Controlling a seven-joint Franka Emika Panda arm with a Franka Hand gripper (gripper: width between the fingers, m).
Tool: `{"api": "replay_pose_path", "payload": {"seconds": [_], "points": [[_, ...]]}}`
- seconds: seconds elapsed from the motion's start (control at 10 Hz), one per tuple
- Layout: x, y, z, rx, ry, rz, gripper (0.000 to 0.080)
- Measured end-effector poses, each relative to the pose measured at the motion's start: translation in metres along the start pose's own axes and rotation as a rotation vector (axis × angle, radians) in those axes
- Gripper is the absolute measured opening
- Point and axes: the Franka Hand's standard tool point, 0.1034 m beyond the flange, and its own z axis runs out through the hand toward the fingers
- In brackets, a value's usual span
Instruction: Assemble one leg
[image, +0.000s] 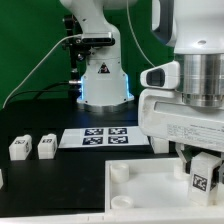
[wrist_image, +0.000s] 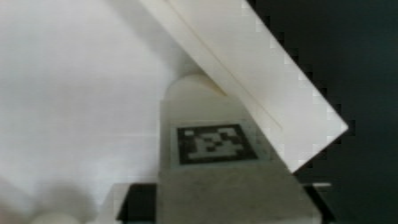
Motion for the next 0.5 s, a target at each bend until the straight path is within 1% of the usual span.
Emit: {"api": "replay_pose_path", "payload": {"seconds": [0.1, 0.3, 0.5], "points": [[0.0028, 0.002, 0.0001, -0.002, 0.002, 0.17, 0.0297], [0.0002, 0.0044, 0.0015, -0.003, 0.001, 0.527, 0.0297], [-0.0044, 0.0018, 0.0022, 0.018, -0.037, 0.932, 0.0297]]}}
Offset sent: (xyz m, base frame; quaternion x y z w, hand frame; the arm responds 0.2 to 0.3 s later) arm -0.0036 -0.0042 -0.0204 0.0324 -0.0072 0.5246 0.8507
